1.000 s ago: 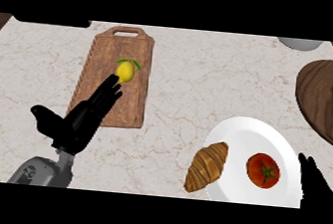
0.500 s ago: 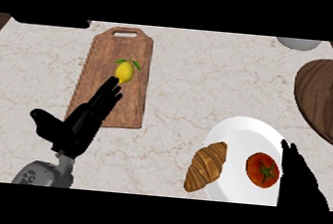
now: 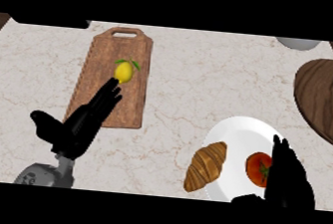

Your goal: Pick the tomato from the plate and place it in the bowl

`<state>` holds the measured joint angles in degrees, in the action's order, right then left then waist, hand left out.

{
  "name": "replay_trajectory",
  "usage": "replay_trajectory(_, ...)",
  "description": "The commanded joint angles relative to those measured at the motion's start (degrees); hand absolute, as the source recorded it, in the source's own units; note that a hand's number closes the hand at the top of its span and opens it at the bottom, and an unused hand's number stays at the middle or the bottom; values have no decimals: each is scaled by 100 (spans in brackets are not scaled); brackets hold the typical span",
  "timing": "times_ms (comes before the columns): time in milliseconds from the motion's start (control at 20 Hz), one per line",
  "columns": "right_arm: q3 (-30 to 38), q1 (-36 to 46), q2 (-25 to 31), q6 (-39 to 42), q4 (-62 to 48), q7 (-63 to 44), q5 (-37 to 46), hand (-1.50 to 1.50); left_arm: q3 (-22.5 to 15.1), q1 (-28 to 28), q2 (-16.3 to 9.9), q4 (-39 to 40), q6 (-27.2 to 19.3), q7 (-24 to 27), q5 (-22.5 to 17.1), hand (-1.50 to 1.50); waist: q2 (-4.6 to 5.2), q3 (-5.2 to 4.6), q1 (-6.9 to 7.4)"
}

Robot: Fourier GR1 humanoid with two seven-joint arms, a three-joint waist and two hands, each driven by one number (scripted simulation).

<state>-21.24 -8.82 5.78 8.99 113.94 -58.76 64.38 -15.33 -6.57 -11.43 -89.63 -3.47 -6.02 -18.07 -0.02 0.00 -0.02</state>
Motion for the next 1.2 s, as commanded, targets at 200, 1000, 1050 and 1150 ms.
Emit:
replay_trajectory(200,357,-73,-49,-150,-207,123,73,-150,481,-287,95,46,274,-427,28,0,-2,0,-14)
replay_trajectory(1000,797,605,-106,-962,-1412,1212,73,150,600,-172,563,279,545,-115,517,0,5,0,0)
replay_trajectory(1050,816,411,-56,-1301,-1730,1497,111,150,589,-72,615,-21,406,-387,506,0,2,1,4)
replay_trajectory(1150,766,2,89,-1133,-1169,1533,75,150,669,-368,667,89,367,-447,623,0,0,0,-20)
